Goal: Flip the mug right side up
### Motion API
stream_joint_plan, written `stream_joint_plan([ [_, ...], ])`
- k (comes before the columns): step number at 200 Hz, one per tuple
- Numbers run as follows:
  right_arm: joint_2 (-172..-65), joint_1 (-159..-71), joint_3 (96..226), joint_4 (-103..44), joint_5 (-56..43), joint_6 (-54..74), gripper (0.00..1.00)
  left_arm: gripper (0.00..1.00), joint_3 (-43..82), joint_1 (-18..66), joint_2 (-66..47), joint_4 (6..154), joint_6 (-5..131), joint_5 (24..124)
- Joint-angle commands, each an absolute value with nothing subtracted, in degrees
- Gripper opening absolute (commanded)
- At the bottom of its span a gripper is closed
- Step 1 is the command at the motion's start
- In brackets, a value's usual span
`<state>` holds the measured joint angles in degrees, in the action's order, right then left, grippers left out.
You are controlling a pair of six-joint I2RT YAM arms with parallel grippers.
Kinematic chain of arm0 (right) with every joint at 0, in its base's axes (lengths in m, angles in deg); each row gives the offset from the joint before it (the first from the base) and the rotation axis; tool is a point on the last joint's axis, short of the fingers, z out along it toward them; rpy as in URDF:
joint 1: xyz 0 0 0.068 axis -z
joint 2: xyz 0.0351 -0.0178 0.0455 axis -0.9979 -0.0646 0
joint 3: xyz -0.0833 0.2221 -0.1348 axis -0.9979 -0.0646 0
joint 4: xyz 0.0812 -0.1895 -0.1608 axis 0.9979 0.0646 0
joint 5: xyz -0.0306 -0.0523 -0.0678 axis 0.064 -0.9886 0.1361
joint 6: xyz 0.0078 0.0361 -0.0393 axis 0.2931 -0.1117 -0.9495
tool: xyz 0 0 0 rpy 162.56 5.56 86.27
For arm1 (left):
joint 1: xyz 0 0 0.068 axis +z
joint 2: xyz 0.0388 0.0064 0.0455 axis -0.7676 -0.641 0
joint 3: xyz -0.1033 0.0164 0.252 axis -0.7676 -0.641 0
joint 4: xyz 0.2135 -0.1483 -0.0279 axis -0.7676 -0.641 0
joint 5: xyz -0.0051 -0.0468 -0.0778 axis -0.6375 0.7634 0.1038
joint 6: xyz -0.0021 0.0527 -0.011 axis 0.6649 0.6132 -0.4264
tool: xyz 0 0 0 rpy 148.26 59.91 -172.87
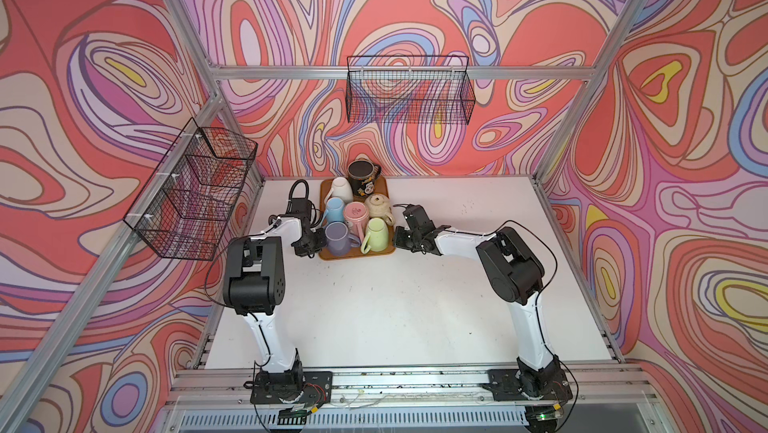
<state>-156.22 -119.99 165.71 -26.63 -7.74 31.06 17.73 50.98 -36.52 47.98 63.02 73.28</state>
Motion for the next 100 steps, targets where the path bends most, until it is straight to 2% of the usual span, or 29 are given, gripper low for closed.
stream_joint_plan([
  [1,-159.2,-121.2,165.4,-25.1,-7.1,30.1,0.00,0.00,17.0,48.4,-36.6,44.2,60.1,74.7],
  [61,-156.2,-121.2,162.3,-25.4,-6.0,28.9,0.00,0.00,10.5,46.9,-32.5,47.7,53.8,76.1],
  [100,-154.6,-121.3,159.7,-24.7,-5.3,27.9,0.00,0.00,7.7,45.1,-31.4,48.8,52.8,73.4],
])
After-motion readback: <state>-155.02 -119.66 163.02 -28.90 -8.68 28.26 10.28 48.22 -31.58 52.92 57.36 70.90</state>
